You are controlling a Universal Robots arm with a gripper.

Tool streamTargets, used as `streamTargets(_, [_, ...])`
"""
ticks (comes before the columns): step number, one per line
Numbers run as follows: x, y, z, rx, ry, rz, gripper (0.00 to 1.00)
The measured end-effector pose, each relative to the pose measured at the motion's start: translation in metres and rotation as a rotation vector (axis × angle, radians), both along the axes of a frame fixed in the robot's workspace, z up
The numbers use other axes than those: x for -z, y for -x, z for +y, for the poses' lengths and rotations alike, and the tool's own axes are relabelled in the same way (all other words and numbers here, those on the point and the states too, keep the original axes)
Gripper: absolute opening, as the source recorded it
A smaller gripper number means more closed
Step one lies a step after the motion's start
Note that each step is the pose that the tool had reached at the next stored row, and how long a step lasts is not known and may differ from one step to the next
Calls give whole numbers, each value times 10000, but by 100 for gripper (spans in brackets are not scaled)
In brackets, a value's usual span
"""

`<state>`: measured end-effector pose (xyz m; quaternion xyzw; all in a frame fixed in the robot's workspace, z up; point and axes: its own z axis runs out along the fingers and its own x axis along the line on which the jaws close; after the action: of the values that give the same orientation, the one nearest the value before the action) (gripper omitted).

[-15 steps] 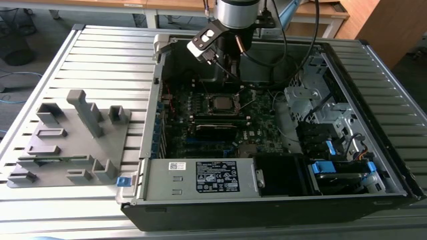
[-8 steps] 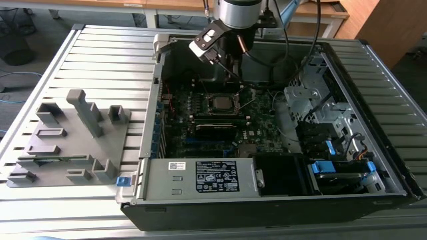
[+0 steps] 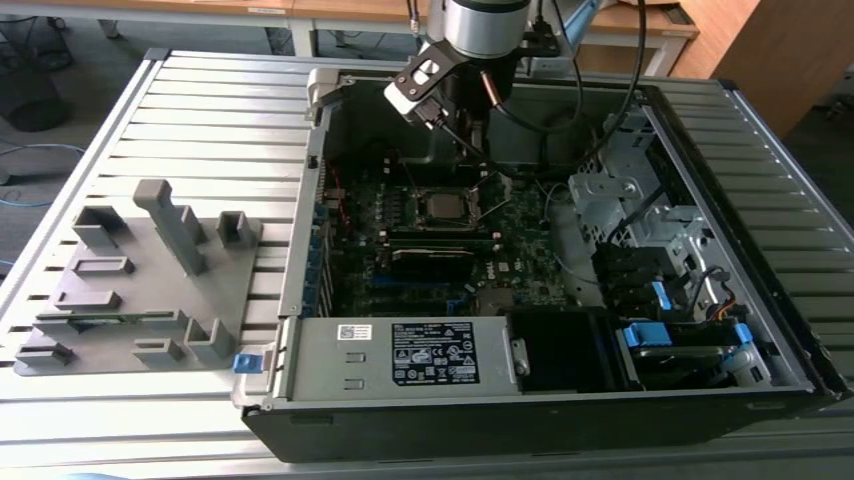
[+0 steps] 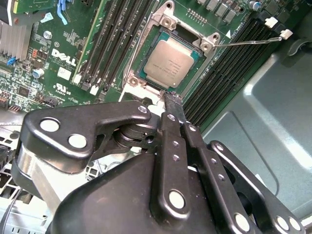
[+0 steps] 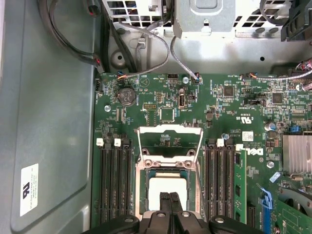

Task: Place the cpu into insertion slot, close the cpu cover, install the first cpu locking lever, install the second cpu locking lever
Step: 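Close the cpu cover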

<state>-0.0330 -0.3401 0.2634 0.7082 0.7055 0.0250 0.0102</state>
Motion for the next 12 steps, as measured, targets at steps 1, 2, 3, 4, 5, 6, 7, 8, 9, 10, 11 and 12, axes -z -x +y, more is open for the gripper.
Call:
streamTargets(1, [0,0,0,0,0,0,11])
streamTargets(2, [0,-1,0,-1,0,0,11])
streamTargets(3, [0,-2,0,-1,0,0,11])
streamTargets(4, [0,-6,0,-2,0,0,11])
streamTargets(5, [0,-9,0,-2,0,0,11])
streamTargets(6, [0,-12,0,-1,0,0,11])
streamTargets(7, [0,-13,0,-1,0,0,11])
streamTargets(8, [0,-14,0,0,0,0,11])
streamTargets(9, [0,-14,0,1,1,0,11])
streamTargets(10, [0,-22,0,-1,0,0,11])
streamTargets(11, [0,-27,0,0,0,0,11])
streamTargets(12, [0,-27,0,0,1,0,11])
